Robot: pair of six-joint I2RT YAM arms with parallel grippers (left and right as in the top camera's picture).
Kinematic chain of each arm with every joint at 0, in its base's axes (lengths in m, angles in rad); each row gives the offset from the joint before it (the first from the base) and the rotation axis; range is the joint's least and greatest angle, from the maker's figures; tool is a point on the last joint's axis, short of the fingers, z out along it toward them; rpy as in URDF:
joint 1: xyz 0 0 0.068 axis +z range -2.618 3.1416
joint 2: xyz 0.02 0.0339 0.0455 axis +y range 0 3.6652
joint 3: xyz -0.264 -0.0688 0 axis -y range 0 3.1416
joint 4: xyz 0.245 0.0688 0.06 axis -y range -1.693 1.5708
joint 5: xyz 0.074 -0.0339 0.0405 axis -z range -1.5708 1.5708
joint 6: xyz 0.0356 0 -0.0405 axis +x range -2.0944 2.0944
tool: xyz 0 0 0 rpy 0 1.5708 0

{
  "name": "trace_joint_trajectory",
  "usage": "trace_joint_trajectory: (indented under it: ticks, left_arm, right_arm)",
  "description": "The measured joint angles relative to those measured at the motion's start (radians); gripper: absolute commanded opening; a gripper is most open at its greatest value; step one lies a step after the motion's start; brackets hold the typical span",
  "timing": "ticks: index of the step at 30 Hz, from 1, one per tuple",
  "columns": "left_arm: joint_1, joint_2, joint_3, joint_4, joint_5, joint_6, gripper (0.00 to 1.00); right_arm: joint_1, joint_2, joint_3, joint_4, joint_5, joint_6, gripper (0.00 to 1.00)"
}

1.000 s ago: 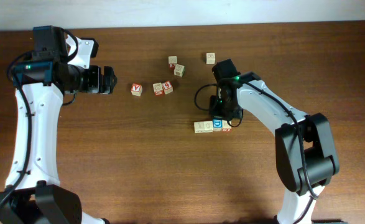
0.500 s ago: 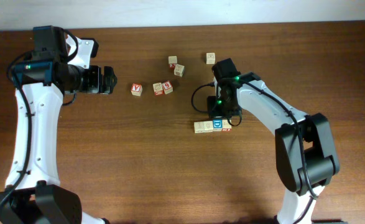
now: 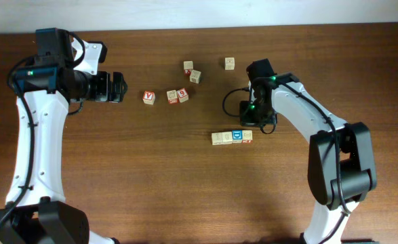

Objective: Rotate 5 blocks

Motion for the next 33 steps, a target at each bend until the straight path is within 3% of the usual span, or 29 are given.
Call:
trace_joint_trajectory:
  ticks: [30, 33]
  left_arm:
    - [0.000, 0.000, 0.000, 0.000, 0.000, 0.000, 0.99]
    - [0.000, 0.000, 0.000, 0.000, 0.000, 0.000, 0.99]
  right_arm:
    - [0.000, 0.000, 0.000, -0.053, -0.032, -0.162, 0.05]
    - [0.000, 0.001, 0.014, -0.043, -0.032, -0.168, 0.10]
